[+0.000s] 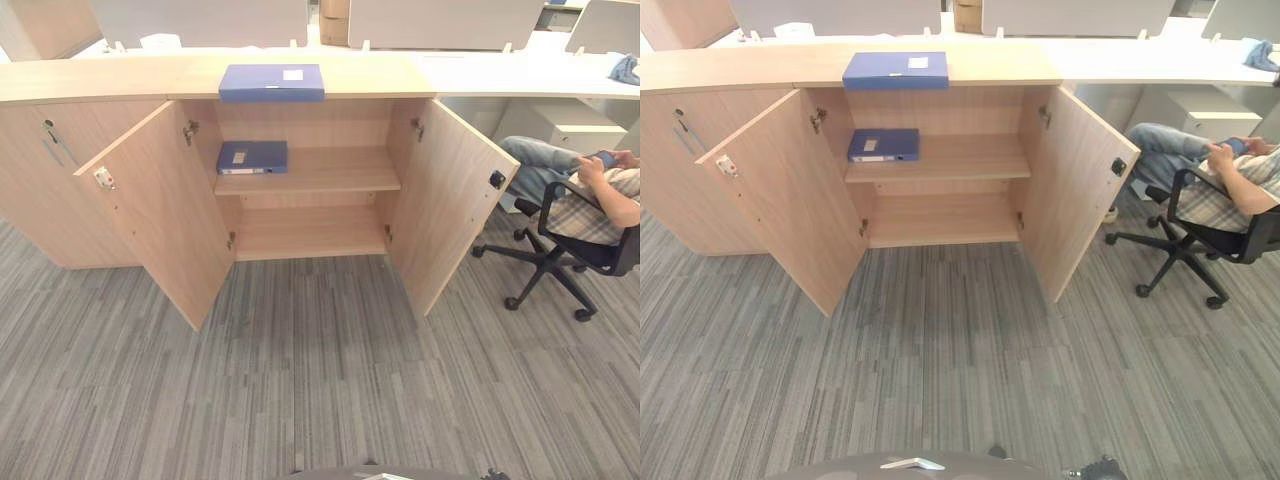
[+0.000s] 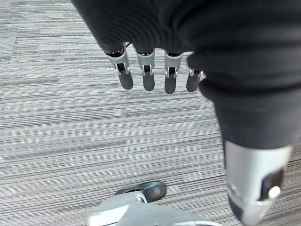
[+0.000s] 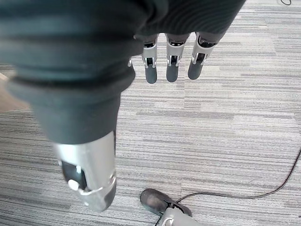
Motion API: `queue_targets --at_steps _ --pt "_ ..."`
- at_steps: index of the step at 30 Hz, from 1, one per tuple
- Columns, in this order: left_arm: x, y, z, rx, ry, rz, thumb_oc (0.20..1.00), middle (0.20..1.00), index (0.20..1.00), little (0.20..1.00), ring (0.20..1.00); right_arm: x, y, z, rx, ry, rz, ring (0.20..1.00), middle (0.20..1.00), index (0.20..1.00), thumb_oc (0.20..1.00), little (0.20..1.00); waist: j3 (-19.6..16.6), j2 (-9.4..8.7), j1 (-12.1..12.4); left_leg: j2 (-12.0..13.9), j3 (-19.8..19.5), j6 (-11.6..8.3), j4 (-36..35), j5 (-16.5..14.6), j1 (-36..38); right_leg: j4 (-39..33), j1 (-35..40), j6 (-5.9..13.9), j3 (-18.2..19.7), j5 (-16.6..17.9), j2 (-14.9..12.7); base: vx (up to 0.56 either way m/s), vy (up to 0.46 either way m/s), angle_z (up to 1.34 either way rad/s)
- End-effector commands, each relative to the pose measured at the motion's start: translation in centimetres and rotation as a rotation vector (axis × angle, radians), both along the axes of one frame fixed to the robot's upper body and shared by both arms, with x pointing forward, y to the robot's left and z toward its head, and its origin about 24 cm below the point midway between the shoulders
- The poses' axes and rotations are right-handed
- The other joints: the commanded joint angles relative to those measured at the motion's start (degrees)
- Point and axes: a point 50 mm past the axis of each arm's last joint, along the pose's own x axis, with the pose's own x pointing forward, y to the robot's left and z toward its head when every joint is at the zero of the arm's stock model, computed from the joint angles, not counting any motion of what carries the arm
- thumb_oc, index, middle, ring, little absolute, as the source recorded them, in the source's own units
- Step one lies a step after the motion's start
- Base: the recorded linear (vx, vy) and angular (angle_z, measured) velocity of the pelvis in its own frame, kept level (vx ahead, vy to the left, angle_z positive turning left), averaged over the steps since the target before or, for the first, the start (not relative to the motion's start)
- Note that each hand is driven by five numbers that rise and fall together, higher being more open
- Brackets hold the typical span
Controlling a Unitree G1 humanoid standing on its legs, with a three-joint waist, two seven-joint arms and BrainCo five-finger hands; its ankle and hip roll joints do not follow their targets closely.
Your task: Put the empty folder in the office cabinet
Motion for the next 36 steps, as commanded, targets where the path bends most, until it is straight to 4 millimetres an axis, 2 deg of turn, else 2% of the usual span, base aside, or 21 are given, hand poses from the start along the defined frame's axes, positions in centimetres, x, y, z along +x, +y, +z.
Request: queue_targets --at_steps 1,8,36 --pt "-0.07 1.38 0.14 0.063 0.025 0.006 1.0 1.0 1.0 1.0 1.0 1.5 -0.49 0.31 -0.035 -0.016 0.063 1.0 1.0 1.0 1.0 1.0 0.5 -1.41 -0.4 2.7 0.6 -4.37 -1.0 -2.3 -1.5 -0.3 1.3 5.36 -0.4 -2.7 -4.1 0.0 0.0 0.0" --pt "-0.59 1.14 0.04 0.044 0.038 0.037 1.0 1.0 1.0 1.0 1.0 1.54 -0.61 0.34 -0.037 -0.011 0.071 1.0 1.0 1.0 1.0 1.0 0.4 -1.3 -0.4 2.7 0.7 -4.39 -1.0 -2.3 -1.4 -0.3 1.4 5.39 -0.4 -2.8 -4.1 0.0 0.0 0.0" --pt "-0.44 1.01 0.03 0.022 0.035 0.028 1.0 1.0 1.0 1.0 1.0 1.92 -0.56 0.4 -0.03 -0.012 0.1 1.0 1.0 1.0 1.0 1.0 0.5 -0.74 -0.7 2.8 0.9 -4.59 -1.0 -2.3 -1.2 -0.3 1.7 5.45 -0.7 -2.8 -4.3 0.0 -0.001 0.0"
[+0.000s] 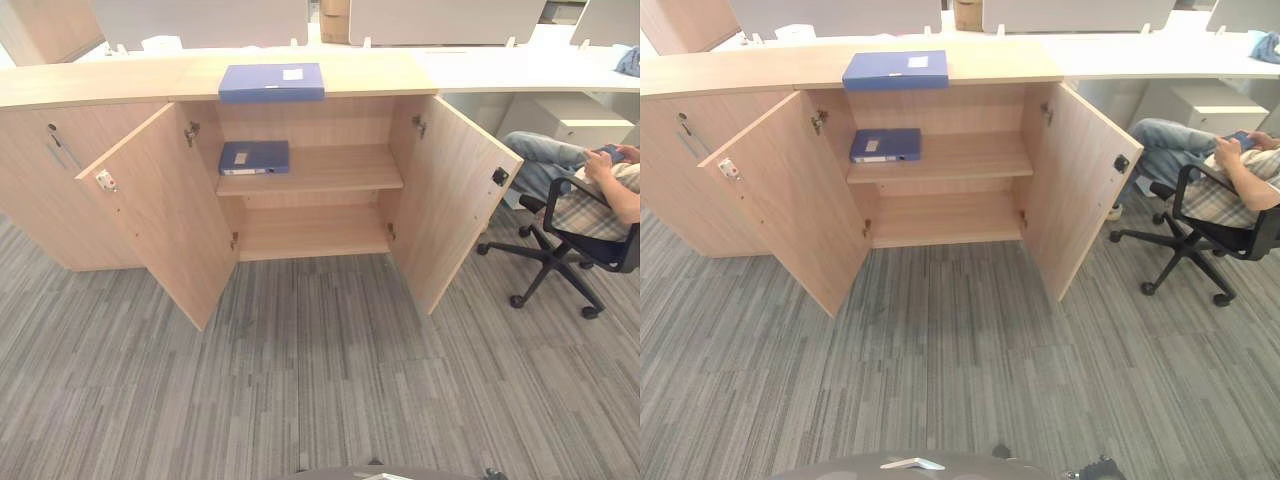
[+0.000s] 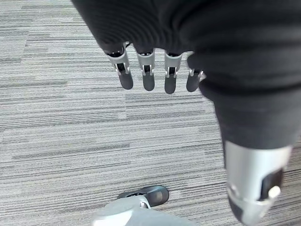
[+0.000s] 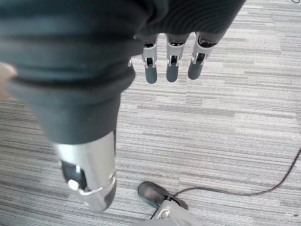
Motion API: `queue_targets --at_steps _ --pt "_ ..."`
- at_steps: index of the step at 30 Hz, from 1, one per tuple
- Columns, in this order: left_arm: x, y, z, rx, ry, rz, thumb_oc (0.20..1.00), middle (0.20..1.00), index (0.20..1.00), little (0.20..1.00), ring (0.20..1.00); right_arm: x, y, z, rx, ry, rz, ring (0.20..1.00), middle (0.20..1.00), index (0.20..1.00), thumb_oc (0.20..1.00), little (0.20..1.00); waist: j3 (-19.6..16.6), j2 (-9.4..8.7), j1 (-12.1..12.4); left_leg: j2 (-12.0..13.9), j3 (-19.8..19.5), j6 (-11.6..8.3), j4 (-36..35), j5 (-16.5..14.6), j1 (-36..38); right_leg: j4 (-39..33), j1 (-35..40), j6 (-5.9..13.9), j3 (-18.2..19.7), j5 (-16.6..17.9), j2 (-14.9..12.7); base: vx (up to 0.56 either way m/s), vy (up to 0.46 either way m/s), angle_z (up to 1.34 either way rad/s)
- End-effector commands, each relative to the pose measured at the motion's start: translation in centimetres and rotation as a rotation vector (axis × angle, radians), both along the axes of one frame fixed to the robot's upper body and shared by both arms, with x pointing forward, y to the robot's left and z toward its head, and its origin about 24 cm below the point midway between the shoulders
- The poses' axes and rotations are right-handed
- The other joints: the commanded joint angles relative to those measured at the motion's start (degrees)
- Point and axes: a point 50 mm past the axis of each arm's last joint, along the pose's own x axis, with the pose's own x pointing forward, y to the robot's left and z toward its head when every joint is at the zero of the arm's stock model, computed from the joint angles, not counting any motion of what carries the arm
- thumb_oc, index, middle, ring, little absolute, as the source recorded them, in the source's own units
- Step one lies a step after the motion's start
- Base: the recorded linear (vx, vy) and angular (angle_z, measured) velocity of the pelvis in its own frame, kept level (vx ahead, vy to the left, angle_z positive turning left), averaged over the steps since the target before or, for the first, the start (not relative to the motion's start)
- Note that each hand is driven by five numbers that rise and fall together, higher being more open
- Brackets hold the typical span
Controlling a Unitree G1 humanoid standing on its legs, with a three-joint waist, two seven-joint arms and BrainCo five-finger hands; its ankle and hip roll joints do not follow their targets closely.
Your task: Put the empty folder in the office cabinet
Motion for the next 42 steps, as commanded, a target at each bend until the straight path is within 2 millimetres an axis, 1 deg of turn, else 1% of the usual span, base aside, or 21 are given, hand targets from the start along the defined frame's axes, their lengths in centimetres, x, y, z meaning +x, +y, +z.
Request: queue_targets --at_steps 1,7,13,15,16,19,20,22,24,25,27,29,30,33,34,37,38,39,40,41,42 --pt "0.2 0.9 0.1 0.029 0.023 -0.007 1.0 1.0 1.0 1.0 1.0 1.9 -0.7 0.4 -0.032 -0.022 0.057 1.0 1.0 1.0 1.0 1.0 0.1 -1.91 -0.7 2.9 0.9 -4.89 -1.0 -2.5 -1.2 -0.3 1.7 5.41 -0.8 -2.8 -4.3 0.02 -0.033 0.0" --pt "0.8 1.5 0.2 0.041 0.004 0.026 1.0 1.0 1.0 1.0 1.0 2.6 -0.8 0.6 -0.025 -0.047 0.047 1.0 1.0 1.0 1.0 1.0 1.3 -1.72 -0.5 3.0 0.6 -4.9 -0.3 -2.4 -1.1 1.4 1.6 4.96 -0.9 -3.6 -4.5 0.02 -0.053 0.01" --pt "1.5 2.1 0.4 0.047 -0.029 0.101 1.0 1.0 1.0 1.0 1.0 3.6 -1.0 0.9 -0.033 -0.073 0.069 1.0 1.0 1.0 1.0 1.0 2.5 -1.99 0.3 3.3 -0.5 -5.07 7.5 -4.5 -4.9 4.3 0.6 3.64 -1.6 -5.3 -4.7 0.02 -0.09 0.08" --pt "1.2 2.5 0.5 0.047 -0.026 0.177 1.0 1.0 1.0 1.0 1.0 4.0 -1.1 1.0 -0.034 -0.08 0.079 1.0 1.0 1.0 1.0 1.0 3.4 -2.21 1.1 2.8 -1.1 -5.51 14.6 -5.8 -7.7 5.0 0.9 2.49 -1.9 -6.6 -4.7 0.04 -0.122 0.14" --pt "1.1 2.6 0.5 0.048 -0.025 0.21 1.0 1.0 1.0 1.0 1.0 3.9 -1.1 1.0 -0.036 -0.079 0.083 1.0 1.0 1.0 1.0 1.0 3.7 -2.37 1.4 2.7 -1.4 -5.59 18.2 -5.5 -9.3 5.1 1.3 2.06 -1.9 -6.9 -4.8 0.04 -0.106 0.15" --pt "1.3 2.7 0.5 0.044 -0.046 0.281 1.0 1.0 1.0 1.0 1.0 4.1 -1.5 1.1 -0.048 -0.079 0.098 1.0 1.0 1.0 1.0 1.0 5.5 -2.49 2.5 1.6 -3.5 -6.13 30.3 -1.5 -15.8 5.9 2.4 0.71 -2.3 -8.0 -4.9 0.04 -0.093 0.04" --pt "1.3 2.6 0.5 0.042 -0.043 0.284 1.0 1.0 1.0 1.0 1.0 4.1 -1.5 1.1 -0.053 -0.075 0.105 1.0 1.0 1.0 1.0 1.0 6.0 -2.35 2.4 2.1 -3.2 -6.48 31.2 0.0 -17.4 6.0 2.7 0.5 -2.5 -8.7 -4.9 0.1 -0.031 -0.04" --pt "0.8 2.3 0.4 0.037 -0.021 0.282 1.0 1.0 1.0 1.0 1.0 3.9 -1.7 1.1 -0.061 -0.068 0.111 1.0 1.0 1.0 1.0 1.0 6.0 -2.11 2.9 4.2 -0.6 -6.25 28.1 -0.1 -20.1 5.7 3.8 0.89 -2.7 -9.8 -5.3 0.16 0.016 0.05" --pt "0.5 2.3 0.3 0.036 -0.012 0.279 1.0 1.0 1.0 1.0 1.0 3.9 -1.8 1.2 -0.063 -0.068 0.107 1.0 1.0 1.0 1.0 1.0 5.8 -2.06 3.0 4.7 0.1 -6.05 25.9 -0.5 -20.7 5.5 4.1 1.21 -2.7 -10.1 -5.4 0.17 0.049 0.15" --pt "-0.4 1.8 0.2 0.028 0.017 0.274 1.0 1.0 1.0 1.0 1.0 3.7 -1.9 1.2 -0.063 -0.073 0.093 1.0 1.0 1.0 1.0 1.0 5.3 -0.96 3.5 6.0 0.5 -6.46 17.3 2.8 -21.2 4.9 5.2 2.02 -2.6 -10.9 -5.0 0.27 0.111 0.11" --pt "-0.9 1.4 0.0 0.019 0.038 0.271 1.0 1.0 1.0 1.0 1.0 3.7 -1.9 1.2 -0.065 -0.073 0.095 1.0 1.0 1.0 1.0 1.0 5.0 0.5 4.3 6.8 -0.7 -7.84 8.4 7.8 -21.4 4.0 7.1 2.89 -2.3 -11.7 -4.4 0.35 0.141 0.06" --pt "-1.3 1.0 0.0 0.014 0.051 0.275 1.0 1.0 1.0 1.0 1.0 3.6 -2.0 1.2 -0.07 -0.076 0.087 1.0 1.0 1.0 1.0 1.0 5.0 1.04 5.1 7.8 -1.2 -9.28 2.6 9.9 -22.9 3.0 9.8 3.96 -1.6 -12.6 -4.9 0.36 0.128 0.02" --pt "-1.6 0.8 -0.1 0.01 0.058 0.282 1.0 1.0 1.0 1.0 1.0 3.5 -1.9 1.1 -0.065 -0.074 0.083 1.0 1.0 1.0 1.0 1.0 4.7 1.35 5.4 8.2 -1.4 -9.87 1.7 10.6 -23.5 2.6 11.2 4.6 -1.1 -12.8 -5.0 0.39 0.137 -0.17" --pt "-2.4 0.6 -0.1 0.004 0.084 0.291 1.0 1.0 1.0 1.0 1.0 3.1 -1.7 1.0 -0.056 -0.063 0.083 1.0 1.0 1.0 1.0 1.0 3.4 1.93 5.9 7.8 -1.3 -9.58 0.4 12.0 -21.6 2.2 12.5 5.54 0.3 -13.1 -5.6 0.3 0.15 -0.51" --pt "-3.1 0.7 -0.1 0.005 0.101 0.301 1.0 1.0 1.0 1.0 1.0 2.5 -1.6 0.8 -0.046 -0.042 0.081 1.0 1.0 1.0 1.0 1.0 2.0 1.56 6.6 5.9 -1.9 -8.85 1.1 12.1 -21.2 3.8 13.0 6.85 0.8 -13.5 -8.0 0.55 0.309 -1.0" --pt "-3.7 1.4 0.0 0.024 0.119 0.302 1.0 1.0 1.0 1.0 1.0 1.7 -0.8 0.4 -0.014 -0.015 0.085 1.0 1.0 1.0 1.0 1.0 0.1 -0.13 6.7 2.9 -0.3 -6.46 1.2 9.6 -18.3 10.4 10.9 9.25 1.8 -11.1 -12.8 0.41 0.264 -0.69" --pt "-3.5 1.6 0.0 0.027 0.112 0.297 1.0 1.0 1.0 1.0 1.0 1.6 -0.6 0.4 -0.004 -0.012 0.087 1.0 1.0 1.0 1.0 1.0 0.0 -0.54 6.6 1.7 0.1 -5.25 0.9 8.5 -17.1 14.3 9.1 9.77 2.1 -8.7 -14.3 0.33 0.371 -0.35" --pt "-2.8 2.0 0.1 0.03 0.088 0.306 1.0 1.0 1.0 1.0 1.0 1.8 -0.8 0.5 0.0 -0.022 0.072 1.0 1.0 1.0 1.0 1.0 0.7 -1.57 6.4 -2.2 0.7 -2.07 0.9 6.1 -14.8 25.8 3.4 10.44 2.1 1.8 -20.0 0.22 0.296 -0.33" --pt "-2.8 2.0 0.1 0.029 0.087 0.306 1.0 1.0 1.0 1.0 1.0 1.8 -0.8 0.5 0.0 -0.022 0.072 1.0 1.0 1.0 1.0 1.0 0.6 -1.46 6.5 -2.1 0.8 -2.06 0.9 6.1 -15.0 25.7 3.2 10.43 2.2 2.0 -19.8 0.22 0.34 -0.49" --pt "-2.4 2.2 0.1 0.031 0.075 0.313 1.0 1.0 1.0 1.0 1.0 1.9 -1.0 0.6 -0.002 -0.032 0.053 1.0 1.0 1.0 1.0 1.0 1.3 -1.66 5.8 -3.8 0.6 -0.81 0.6 5.4 -13.3 30.9 1.1 9.13 2.8 6.2 -21.5 0.25 0.309 -0.28" --pt "-1.6 2.8 0.3 0.045 0.045 0.316 1.0 1.0 1.0 1.0 1.0 2.0 -1.2 0.7 -0.009 -0.054 0.015 1.0 1.0 1.0 1.0 1.0 2.1 -1.32 5.1 -4.8 0.5 0.42 -0.2 3.5 -10.9 36.0 -2.5 7.42 1.3 8.3 -23.0 0.25 0.304 -0.02"
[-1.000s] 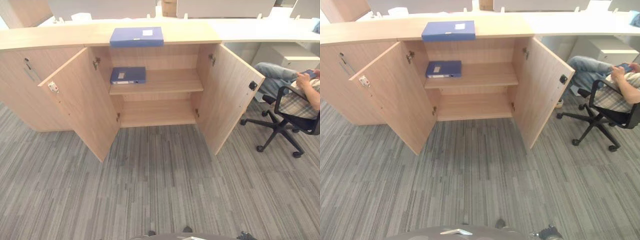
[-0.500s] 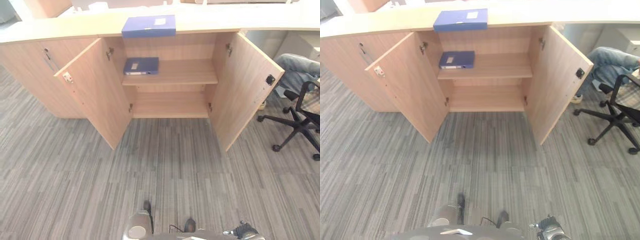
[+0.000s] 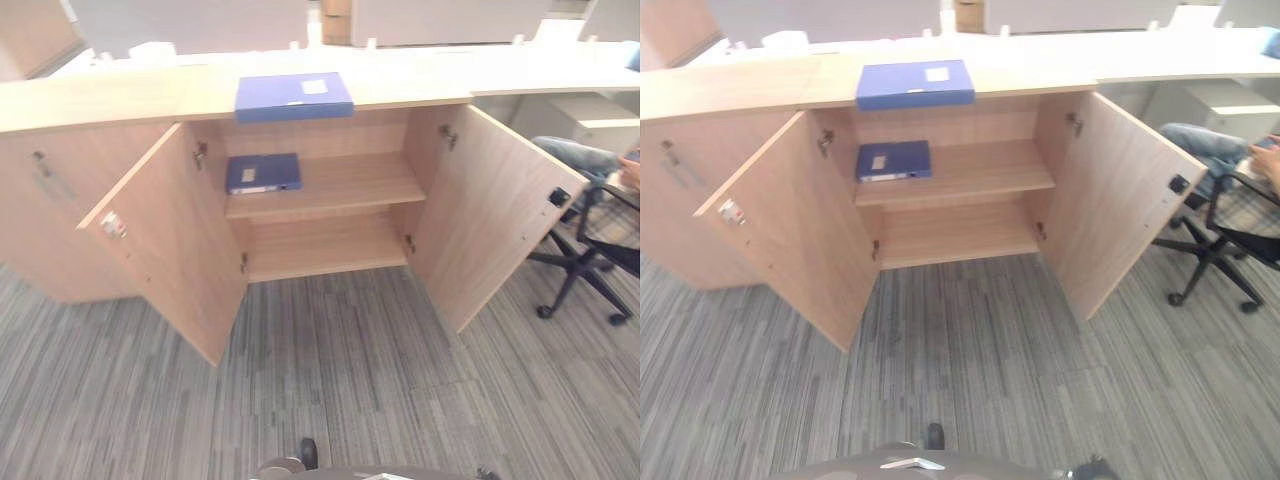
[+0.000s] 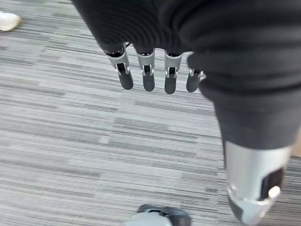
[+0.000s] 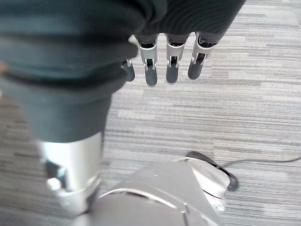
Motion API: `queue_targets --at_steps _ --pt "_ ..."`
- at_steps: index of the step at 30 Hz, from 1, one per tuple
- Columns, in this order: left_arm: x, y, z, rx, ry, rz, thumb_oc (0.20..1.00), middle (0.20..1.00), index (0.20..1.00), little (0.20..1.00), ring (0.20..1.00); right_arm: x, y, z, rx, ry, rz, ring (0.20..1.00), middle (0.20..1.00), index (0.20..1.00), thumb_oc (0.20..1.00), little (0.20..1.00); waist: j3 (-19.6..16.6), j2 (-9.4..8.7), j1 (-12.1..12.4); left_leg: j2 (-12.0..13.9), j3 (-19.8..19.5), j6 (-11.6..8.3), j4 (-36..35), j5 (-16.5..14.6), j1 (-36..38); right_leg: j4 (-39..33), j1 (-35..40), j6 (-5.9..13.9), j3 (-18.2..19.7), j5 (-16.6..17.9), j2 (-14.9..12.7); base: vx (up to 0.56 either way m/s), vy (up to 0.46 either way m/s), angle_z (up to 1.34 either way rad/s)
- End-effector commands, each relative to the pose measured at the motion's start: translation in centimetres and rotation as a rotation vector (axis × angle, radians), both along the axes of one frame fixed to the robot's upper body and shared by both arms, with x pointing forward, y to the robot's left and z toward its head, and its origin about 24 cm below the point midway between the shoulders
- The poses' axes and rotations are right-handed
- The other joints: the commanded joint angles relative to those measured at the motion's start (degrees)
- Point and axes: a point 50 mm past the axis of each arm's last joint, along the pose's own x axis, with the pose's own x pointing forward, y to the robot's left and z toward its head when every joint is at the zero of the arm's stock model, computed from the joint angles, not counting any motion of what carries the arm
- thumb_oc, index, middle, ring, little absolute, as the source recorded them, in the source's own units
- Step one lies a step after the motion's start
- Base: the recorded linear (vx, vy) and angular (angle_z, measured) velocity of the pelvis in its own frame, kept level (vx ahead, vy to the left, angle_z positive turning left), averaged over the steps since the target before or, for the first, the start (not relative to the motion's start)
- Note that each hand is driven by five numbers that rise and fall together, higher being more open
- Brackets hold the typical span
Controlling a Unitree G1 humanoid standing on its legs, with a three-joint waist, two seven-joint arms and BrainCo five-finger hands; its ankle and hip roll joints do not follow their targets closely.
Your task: Put the empty folder in the office cabinet
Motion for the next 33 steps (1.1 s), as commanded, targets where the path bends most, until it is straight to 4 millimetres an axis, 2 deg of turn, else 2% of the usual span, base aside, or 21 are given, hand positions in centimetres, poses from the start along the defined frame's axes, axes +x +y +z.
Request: queue_targets --at_steps 1,2,3,5,6,7,8,10,12,13,14,18,19,23,25,26,28,29,31,32,33 --pt "-0.5 1.3 0.2 0.042 0.012 -0.009 1.0 1.0 1.0 1.0 1.0 1.5 -1.3 0.5 -0.028 -0.03 -0.019 1.0 1.0 1.0 1.0 1.0 2.0 -0.77 1.2 -1.6 -3.8 -1.45 0.8 -0.6 -5.3 -3.7 5.2 -0.55 -1.2 14.0 -3.0 0.27 0.252 0.21" --pt "-0.1 1.4 0.3 0.05 0.001 -0.024 1.0 1.0 1.0 1.0 1.0 2.3 -1.4 0.7 -0.038 -0.042 -0.039 1.0 1.0 1.0 1.0 1.0 2.3 -0.69 1.7 -2.2 -3.8 -1.12 0.3 -1.9 -4.2 -3.7 3.5 -0.38 -4.0 14.9 -4.9 0.18 0.101 0.29" --pt "0.0 1.3 0.3 0.05 -0.002 -0.025 1.0 1.0 1.0 1.0 1.0 2.9 -1.4 0.8 -0.035 -0.06 -0.061 1.0 1.0 1.0 1.0 1.0 2.5 -0.29 1.5 -2.0 -4.0 -1.13 0.1 -2.6 -3.6 -4.9 1.5 -0.48 -6.1 14.9 -5.5 0.24 0.123 0.11" --pt "0.7 1.5 0.4 0.054 -0.026 -0.009 1.0 1.0 1.0 1.0 1.0 4.5 -2.2 1.4 -0.042 -0.122 -0.141 1.0 1.0 1.0 1.0 1.0 4.1 1.67 0.3 -0.4 -4.6 -1.51 -0.1 -3.2 -2.0 -9.1 -4.0 -1.53 -8.3 10.4 -3.0 0.16 0.02 0.04" --pt "0.7 1.4 0.3 0.053 -0.026 -0.009 1.0 1.0 1.0 1.0 1.0 4.5 -2.2 1.4 -0.042 -0.122 -0.141 1.0 1.0 1.0 1.0 1.0 4.2 1.76 0.2 -0.3 -4.6 -1.57 -0.1 -3.3 -2.0 -9.1 -3.9 -1.6 -8.5 10.4 -2.9 0.22 -0.137 -0.05" --pt "1.2 1.4 0.4 0.055 -0.042 -0.005 1.0 1.0 1.0 1.0 1.0 5.4 -2.6 1.8 -0.048 -0.154 -0.191 1.0 1.0 1.0 1.0 1.0 6.1 2.2 -1.5 0.4 -5.4 -2.51 -0.1 -4.8 0.6 -19.0 -5.5 -1.02 -9.3 9.5 0.6 0.31 -0.2 0.03" --pt "1.3 1.3 0.4 0.057 -0.043 -0.017 1.0 1.0 1.0 1.0 1.0 5.3 -2.6 1.7 -0.05 -0.147 -0.197 1.0 1.0 1.0 1.0 1.0 6.5 1.67 -2.5 0.3 -6.1 -3.14 -0.1 -6.0 2.3 -25.7 -6.4 -0.23 -8.4 10.2 3.0 0.43 -0.262 0.32" --pt "1.1 1.5 0.4 0.063 -0.026 -0.04 1.0 1.0 1.0 1.0 1.0 4.5 -2.3 1.4 -0.044 -0.122 -0.204 1.0 1.0 1.0 1.0 1.0 7.2 0.55 -4.0 0.8 -7.4 -4.07 -0.1 -7.7 4.7 -33.5 -6.5 1.15 -5.4 12.2 6.0 0.4 -0.19 0.65" --pt "0.6 1.7 0.4 0.068 0.002 -0.051 1.0 1.0 1.0 1.0 1.0 2.9 -2.0 0.9 -0.038 -0.068 -0.213 1.0 1.0 1.0 1.0 1.0 6.1 -1.21 -4.4 0.7 -9.4 -4.25 -0.1 -9.4 6.3 -36.6 -5.0 0.55 -2.4 12.8 8.2 0.38 -0.197 0.79" --pt "0.6 1.7 0.4 0.068 0.002 -0.051 1.0 1.0 1.0 1.0 1.0 2.9 -2.0 0.9 -0.038 -0.068 -0.213 1.0 1.0 1.0 1.0 1.0 6.1 -1.19 -4.5 0.7 -9.4 -4.25 -0.1 -9.4 6.4 -36.7 -4.8 0.55 -2.4 12.8 8.2 0.4 -0.301 0.87" --pt "-0.2 1.5 0.3 0.06 0.032 -0.048 1.0 1.0 1.0 1.0 1.0 1.9 -2.0 0.7 -0.035 -0.039 -0.209 1.0 1.0 1.0 1.0 1.0 4.6 -1.01 -4.8 2.3 -9.9 -4.78 0.0 -9.8 6.9 -37.8 -3.8 -0.11 -3.2 12.6 9.8 0.22 -0.183 0.7" --pt "-0.8 0.9 0.1 0.04 0.053 -0.061 1.0 1.0 1.0 1.0 1.0 1.0 -2.0 0.5 -0.043 -0.014 -0.197 1.0 1.0 1.0 1.0 1.0 2.8 -0.18 -5.3 4.8 -10.1 -5.74 0.8 -10.3 7.6 -38.8 -2.2 -0.93 -4.6 11.2 11.8 0.25 -0.189 0.47" --pt "-0.8 0.8 0.1 0.04 0.053 -0.061 1.0 1.0 1.0 1.0 1.0 1.0 -2.0 0.5 -0.043 -0.013 -0.196 1.0 1.0 1.0 1.0 1.0 2.7 -0.12 -5.3 4.9 -10.2 -5.77 0.8 -10.4 7.6 -38.8 -2.2 -0.95 -4.7 11.2 11.9 0.18 -0.141 0.1" --pt "-0.5 0.4 0.1 0.03 0.041 -0.064 1.0 1.0 1.0 1.0 1.0 1.1 -2.4 0.6 -0.059 -0.018 -0.158 1.0 1.0 1.0 1.0 1.0 1.6 0.32 -5.7 7.8 -10.0 -7.64 3.8 -11.5 8.0 -39.1 -0.2 -2.79 -5.2 8.2 14.5 0.25 -0.22 0.07" --pt "-0.1 0.6 0.1 0.034 0.029 -0.066 1.0 1.0 1.0 1.0 1.0 1.1 -2.8 0.7 -0.074 -0.014 -0.128 1.0 1.0 1.0 1.0 1.0 1.6 0.29 -5.5 8.7 -10.5 -8.28 6.7 -11.3 7.5 -38.8 0.5 -3.79 -5.2 6.9 15.6 0.19 -0.244 -0.09" --pt "0.3 0.8 0.2 0.037 0.015 -0.067 1.0 1.0 1.0 1.0 1.0 1.0 -3.1 0.8 -0.087 -0.007 -0.117 1.0 1.0 1.0 1.0 1.0 2.0 0.17 -5.3 9.1 -11.0 -9.0 11.8 -9.7 5.9 -38.8 1.8 -4.73 -5.2 5.4 16.6 0.14 -0.203 -0.02" --pt "0.3 0.8 0.2 0.037 0.015 -0.067 1.0 1.0 1.0 1.0 1.0 1.0 -3.1 0.8 -0.087 -0.007 -0.117 1.0 1.0 1.0 1.0 1.0 2.0 0.2 -5.4 9.1 -11.1 -9.02 12.1 -9.9 5.7 -38.8 1.8 -4.75 -5.3 5.4 16.6 0.08 -0.134 0.02" --pt "0.7 0.9 0.2 0.038 0.001 -0.071 1.0 1.0 1.0 1.0 1.0 0.8 -3.4 0.9 -0.097 0.0 -0.117 1.0 1.0 1.0 1.0 1.0 3.0 -0.18 -4.9 9.0 -11.4 -9.21 20.3 -7.3 2.3 -38.8 3.6 -5.93 -5.1 3.8 17.3 0.08 -0.204 -0.05" --pt "1.3 1.0 0.3 0.041 -0.015 -0.073 1.0 1.0 1.0 1.0 1.0 0.9 -3.9 1.0 -0.109 -0.008 -0.134 1.0 1.0 1.0 1.0 1.0 4.9 -1.06 -4.4 7.9 -12.1 -9.15 30.1 -3.6 -2.8 -38.8 5.0 -7.05 -4.8 3.1 17.2 0.06 -0.193 -0.08" --pt "1.3 1.0 0.3 0.041 -0.016 -0.073 1.0 1.0 1.0 1.0 1.0 0.9 -3.9 1.0 -0.109 -0.008 -0.134 1.0 1.0 1.0 1.0 1.0 4.8 -0.97 -4.5 8.0 -12.2 -9.16 30.6 -3.8 -3.2 -38.7 4.9 -7.06 -4.9 3.1 17.2 0.03 -0.101 -0.08" --pt "1.6 1.1 0.3 0.048 -0.022 -0.074 1.0 1.0 1.0 1.0 1.0 1.0 -4.2 1.1 -0.118 -0.01 -0.138 1.0 1.0 1.0 1.0 1.0 5.6 -1.28 -4.5 8.0 -11.7 -9.09 33.6 -2.7 -5.0 -38.7 5.5 -7.57 -4.7 2.7 17.4 0.07 -0.101 -0.22"
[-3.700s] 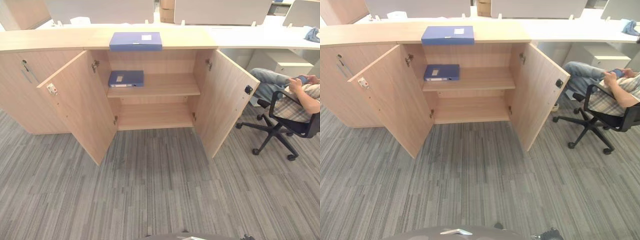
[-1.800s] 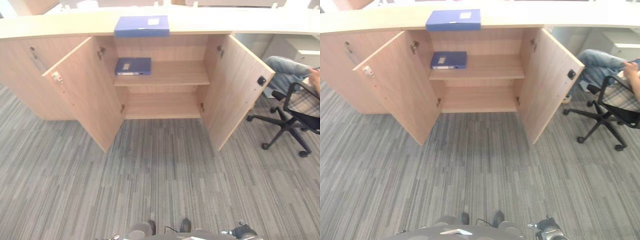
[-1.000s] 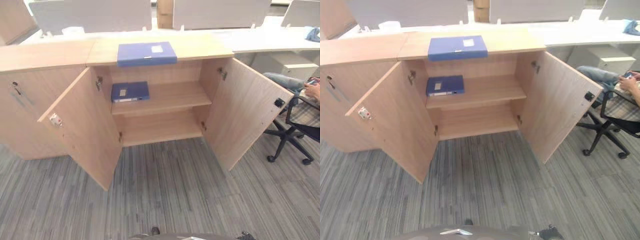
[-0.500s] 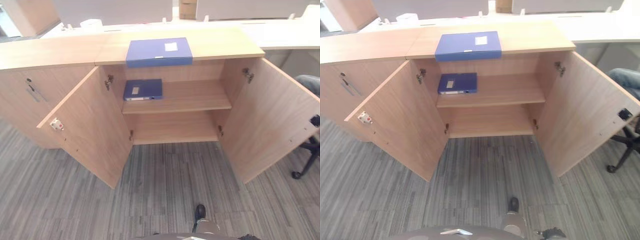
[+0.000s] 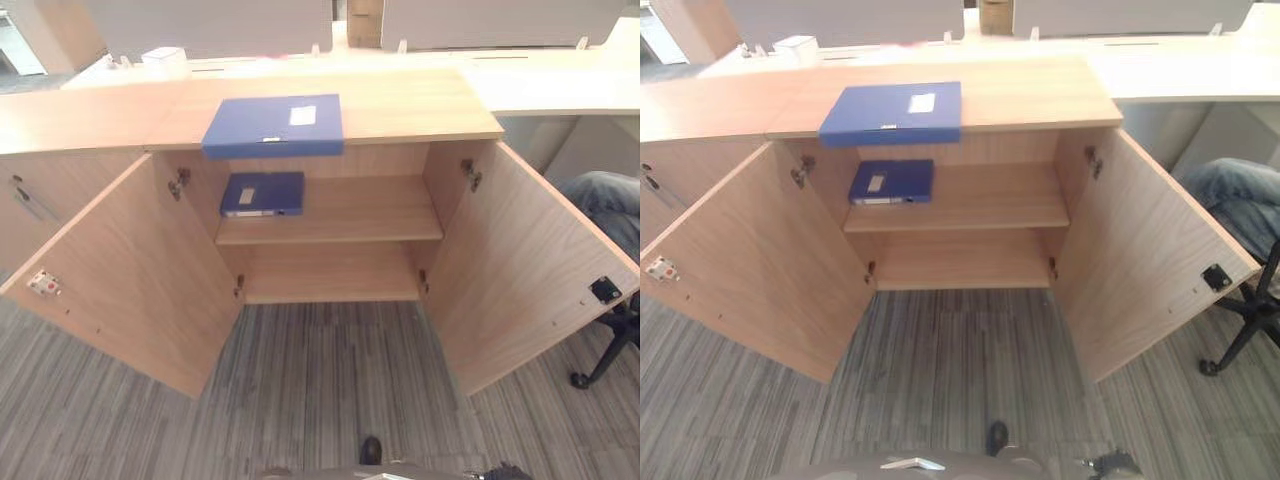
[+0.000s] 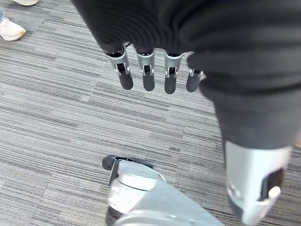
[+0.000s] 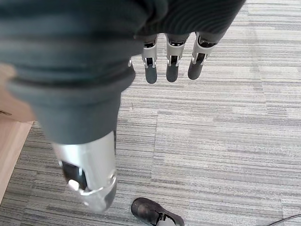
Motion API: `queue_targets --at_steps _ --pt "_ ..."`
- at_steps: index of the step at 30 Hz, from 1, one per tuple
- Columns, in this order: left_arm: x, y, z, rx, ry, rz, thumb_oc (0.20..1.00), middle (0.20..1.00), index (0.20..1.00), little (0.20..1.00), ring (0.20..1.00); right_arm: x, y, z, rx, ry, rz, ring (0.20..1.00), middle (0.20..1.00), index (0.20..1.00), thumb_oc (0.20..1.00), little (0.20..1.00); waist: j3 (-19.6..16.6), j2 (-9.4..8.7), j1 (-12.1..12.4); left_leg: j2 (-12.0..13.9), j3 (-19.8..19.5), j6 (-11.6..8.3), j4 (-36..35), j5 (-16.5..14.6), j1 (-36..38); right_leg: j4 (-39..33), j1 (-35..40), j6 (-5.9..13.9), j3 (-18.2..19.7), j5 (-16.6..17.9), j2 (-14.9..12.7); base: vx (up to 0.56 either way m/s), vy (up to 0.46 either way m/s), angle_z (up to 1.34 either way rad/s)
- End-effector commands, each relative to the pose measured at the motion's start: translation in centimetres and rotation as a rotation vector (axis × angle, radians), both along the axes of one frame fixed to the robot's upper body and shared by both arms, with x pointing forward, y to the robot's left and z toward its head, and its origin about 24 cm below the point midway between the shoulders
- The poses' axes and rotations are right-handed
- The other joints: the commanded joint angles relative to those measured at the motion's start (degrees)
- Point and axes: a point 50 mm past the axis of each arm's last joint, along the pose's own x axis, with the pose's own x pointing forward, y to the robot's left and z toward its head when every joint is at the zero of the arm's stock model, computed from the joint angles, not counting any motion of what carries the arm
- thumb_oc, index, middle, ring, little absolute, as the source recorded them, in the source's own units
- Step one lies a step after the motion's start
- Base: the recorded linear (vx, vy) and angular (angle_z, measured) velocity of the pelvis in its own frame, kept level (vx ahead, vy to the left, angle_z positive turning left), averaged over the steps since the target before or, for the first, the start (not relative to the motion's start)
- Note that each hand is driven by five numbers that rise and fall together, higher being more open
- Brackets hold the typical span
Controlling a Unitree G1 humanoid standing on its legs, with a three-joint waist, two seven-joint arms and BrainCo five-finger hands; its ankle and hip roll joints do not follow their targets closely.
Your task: Put the empty folder in the office cabinet
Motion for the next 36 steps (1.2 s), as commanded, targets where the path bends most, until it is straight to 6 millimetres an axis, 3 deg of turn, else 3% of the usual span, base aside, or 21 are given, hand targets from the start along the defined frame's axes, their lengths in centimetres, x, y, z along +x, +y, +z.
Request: queue_targets --at_steps 1,4,5,6,7,8,9,10,14,22,28,30,32,34,36 --pt "1.0 2.4 0.5 0.077 -0.025 -0.014 1.0 1.0 1.0 1.0 1.0 0.9 -2.1 0.8 -0.085 0.0 0.01 1.0 1.0 1.0 1.0 1.0 5.1 -1.81 -0.2 -1.0 4.2 7.22 -0.9 3.3 -4.1 2.0 2.9 5.09 1.3 -5.9 -3.8 0.12 -0.106 -0.1" --pt "1.0 2.3 0.5 0.076 -0.027 -0.02 1.0 1.0 1.0 1.0 1.0 1.0 -2.6 0.9 -0.1 0.002 0.008 1.0 1.0 1.0 1.0 1.0 5.3 -2.07 0.6 -0.6 5.5 7.93 -11.0 -0.3 -6.5 1.3 4.0 6.28 1.5 -6.4 -4.3 0.15 -0.002 -0.03" --pt "1.0 2.3 0.5 0.076 -0.026 -0.02 1.0 1.0 1.0 1.0 1.0 0.9 -2.6 0.9 -0.1 0.002 0.008 1.0 1.0 1.0 1.0 1.0 5.4 -2.13 0.7 -0.7 5.6 7.95 -11.3 -0.3 -6.1 1.3 4.1 6.31 1.6 -6.5 -4.4 0.13 0.057 -0.14" --pt "0.9 2.2 0.5 0.074 -0.023 -0.024 1.0 1.0 1.0 1.0 1.0 0.9 -2.6 0.9 -0.103 0.005 0.009 1.0 1.0 1.0 1.0 1.0 5.2 -1.54 1.0 -0.3 4.9 7.53 -16.3 1.2 -6.9 1.0 4.3 6.69 1.7 -6.8 -4.0 0.22 0.116 -0.15" --pt "0.7 2.0 0.4 0.07 -0.018 -0.023 1.0 1.0 1.0 1.0 1.0 0.9 -2.8 1.0 -0.109 0.004 0.011 1.0 1.0 1.0 1.0 1.0 4.8 -0.05 2.0 0.8 3.0 6.33 -26.5 6.9 -7.9 0.4 6.0 7.13 2.2 -7.9 -3.0 0.22 0.113 -0.15" --pt "0.7 2.0 0.4 0.07 -0.018 -0.023 1.0 1.0 1.0 1.0 1.0 0.9 -2.8 1.0 -0.11 0.004 0.011 1.0 1.0 1.0 1.0 1.0 4.9 -0.1 2.0 0.8 3.0 6.3 -27.1 7.3 -7.4 0.4 6.2 7.12 2.3 -7.9 -3.0 0.28 0.143 -0.05" --pt "0.9 1.8 0.4 0.073 -0.021 -0.035 1.0 1.0 1.0 1.0 1.0 0.8 -2.9 1.0 -0.115 -0.002 -0.003 1.0 1.0 1.0 1.0 1.0 5.1 0.48 2.2 1.7 4.2 4.69 -32.0 10.7 -9.2 0.1 8.4 7.68 2.2 -9.2 -3.1 0.22 0.111 0.11" --pt "0.6 1.6 0.3 0.066 -0.014 -0.032 1.0 1.0 1.0 1.0 1.0 0.7 -2.7 0.9 -0.109 0.002 -0.004 1.0 1.0 1.0 1.0 1.0 4.6 0.87 2.3 1.9 4.5 4.66 -33.0 11.0 -8.3 0.1 8.8 7.96 2.6 -9.4 -2.8 0.29 0.157 0.08" --pt "-0.4 1.3 0.2 0.06 0.012 -0.029 1.0 1.0 1.0 1.0 1.0 -0.2 -2.1 0.6 -0.095 0.041 0.016 1.0 1.0 1.0 1.0 1.0 2.5 1.76 2.7 0.7 4.8 4.94 -33.8 9.7 -5.2 0.1 9.8 8.98 3.6 -9.6 -4.1 0.24 0.198 -0.51" --pt "0.0 2.3 0.4 0.095 0.0 -0.041 1.0 1.0 1.0 1.0 1.0 0.1 -0.9 0.3 -0.057 0.043 0.026 1.0 1.0 1.0 1.0 1.0 0.1 0.39 2.3 -4.1 7.5 8.45 -33.9 5.5 -2.5 0.5 8.5 12.56 5.0 -7.5 -10.4 0.13 0.196 -0.23" --pt "0.2 3.1 0.6 0.12 0.0 -0.044 1.0 1.0 1.0 1.0 1.0 0.3 -0.3 0.1 -0.033 0.031 0.021 1.0 1.0 1.0 1.0 1.0 -0.4 -0.43 2.2 -7.2 8.3 10.89 -34.1 3.0 -1.1 6.6 5.7 14.6 6.1 -6.4 -14.8 0.09 0.205 0.02" --pt "0.4 3.3 0.7 0.126 -0.001 -0.041 1.0 1.0 1.0 1.0 1.0 0.7 -0.5 0.2 -0.033 0.013 -0.004 1.0 1.0 1.0 1.0 1.0 0.4 -0.05 1.8 -8.6 8.8 11.93 -35.0 2.1 0.6 13.3 2.3 15.36 5.4 -2.5 -17.7 0.05 0.226 -0.15" --pt "0.6 3.5 0.7 0.13 -0.009 -0.045 1.0 1.0 1.0 1.0 1.0 0.8 -0.4 0.2 -0.033 0.002 -0.024 1.0 1.0 1.0 1.0 1.0 1.2 -0.12 1.5 -8.6 9.3 12.06 -35.0 0.9 1.5 15.6 -0.4 14.36 3.3 0.8 -19.4 0.03 0.112 -0.21" --pt "0.9 3.5 0.7 0.128 -0.019 -0.04 1.0 1.0 1.0 1.0 1.0 1.0 -0.4 0.2 -0.033 -0.008 -0.042 1.0 1.0 1.0 1.0 1.0 1.7 0.23 1.0 -7.9 9.7 11.9 -35.0 0.6 1.8 13.7 -2.5 13.25 1.2 0.6 -18.3 0.03 0.032 -0.13" --pt "1.2 3.4 0.8 0.125 -0.031 -0.041 1.0 1.0 1.0 1.0 1.0 1.3 -0.7 0.4 -0.041 -0.016 -0.042 1.0 1.0 1.0 1.0 1.0 2.6 0.56 -0.1 -7.6 9.6 11.98 -35.0 0.5 2.3 10.8 -4.1 12.39 1.4 -0.7 -14.8 0.02 0.001 -0.12"
